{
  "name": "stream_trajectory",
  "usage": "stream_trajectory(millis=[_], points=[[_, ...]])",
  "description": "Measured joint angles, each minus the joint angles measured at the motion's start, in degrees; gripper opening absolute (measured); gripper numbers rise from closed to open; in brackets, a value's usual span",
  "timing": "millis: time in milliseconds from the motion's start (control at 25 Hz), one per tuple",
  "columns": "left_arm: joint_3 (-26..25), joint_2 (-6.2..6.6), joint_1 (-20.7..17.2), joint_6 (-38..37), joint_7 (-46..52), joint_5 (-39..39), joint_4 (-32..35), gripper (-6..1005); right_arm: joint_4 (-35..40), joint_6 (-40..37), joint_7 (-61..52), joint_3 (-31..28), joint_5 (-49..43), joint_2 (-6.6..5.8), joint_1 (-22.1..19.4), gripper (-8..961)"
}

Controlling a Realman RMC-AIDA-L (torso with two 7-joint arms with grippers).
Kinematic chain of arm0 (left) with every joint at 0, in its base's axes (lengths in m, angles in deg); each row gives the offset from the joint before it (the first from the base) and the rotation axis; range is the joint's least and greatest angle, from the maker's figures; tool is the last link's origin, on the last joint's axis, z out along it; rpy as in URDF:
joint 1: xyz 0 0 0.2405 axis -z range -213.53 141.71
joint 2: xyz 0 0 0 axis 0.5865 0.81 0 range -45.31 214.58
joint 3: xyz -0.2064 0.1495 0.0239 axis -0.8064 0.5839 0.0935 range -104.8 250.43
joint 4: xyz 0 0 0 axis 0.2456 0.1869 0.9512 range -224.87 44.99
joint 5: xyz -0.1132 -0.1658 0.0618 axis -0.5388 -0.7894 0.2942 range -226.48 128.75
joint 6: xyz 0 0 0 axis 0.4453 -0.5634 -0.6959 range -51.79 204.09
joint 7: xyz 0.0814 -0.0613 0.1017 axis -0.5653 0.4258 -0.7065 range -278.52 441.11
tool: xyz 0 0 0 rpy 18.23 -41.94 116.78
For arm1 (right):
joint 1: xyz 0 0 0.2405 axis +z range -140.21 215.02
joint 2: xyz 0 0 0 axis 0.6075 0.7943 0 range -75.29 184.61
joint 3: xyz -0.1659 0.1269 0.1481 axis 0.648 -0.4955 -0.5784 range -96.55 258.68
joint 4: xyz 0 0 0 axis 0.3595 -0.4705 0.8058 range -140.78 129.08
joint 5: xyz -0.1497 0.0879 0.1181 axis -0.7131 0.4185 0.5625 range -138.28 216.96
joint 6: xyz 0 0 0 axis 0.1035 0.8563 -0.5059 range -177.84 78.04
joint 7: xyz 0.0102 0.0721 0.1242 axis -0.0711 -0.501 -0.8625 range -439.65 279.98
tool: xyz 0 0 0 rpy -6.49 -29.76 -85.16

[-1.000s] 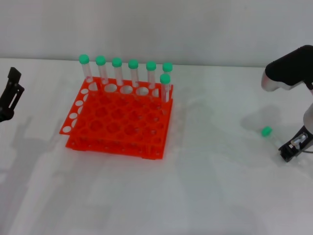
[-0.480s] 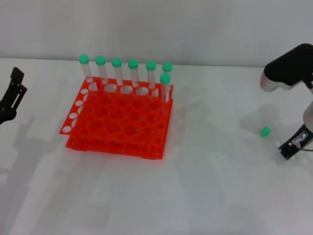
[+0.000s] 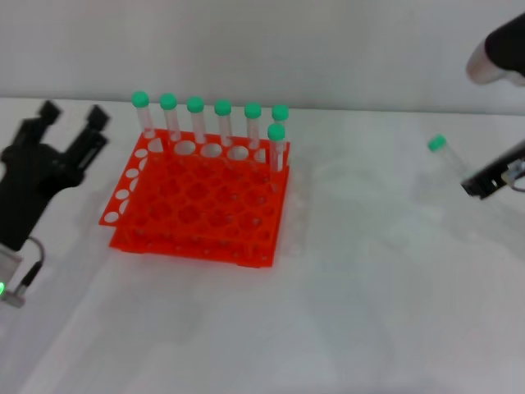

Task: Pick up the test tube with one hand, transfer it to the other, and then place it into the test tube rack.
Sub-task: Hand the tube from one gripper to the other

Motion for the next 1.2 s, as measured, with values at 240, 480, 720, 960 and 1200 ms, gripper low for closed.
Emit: stream_trajectory(millis=[240,480,720,960,1200], points=[[0.0,0.77,1.5,3.3,14.2,12.7,8.0,846,6.9,-9.4,10.2,-0.8,12.3,-0.05,-7.4,200],[-0.1,2.08,5.6,3.5,28.4,21.4,10.5,846,5.6,-19.4,26.7,-0.4,28.2,-0.01,-14.0,205],[-0.2,2.42,8.1,4.6,38.7,28.0,13.2,845,-0.1,-23.5,44.6,0.0,46.4,0.01,-15.9,210],[0.0,2.06,12.0,9.7,45.0,34.9,14.4,846,-1.7,-23.6,50.3,1.2,49.7,0.03,-15.8,216],[0.0,1.13,14.1,11.9,45.8,38.2,14.4,846,-0.4,-23.7,52.2,4.5,50.0,0.14,-15.6,221]])
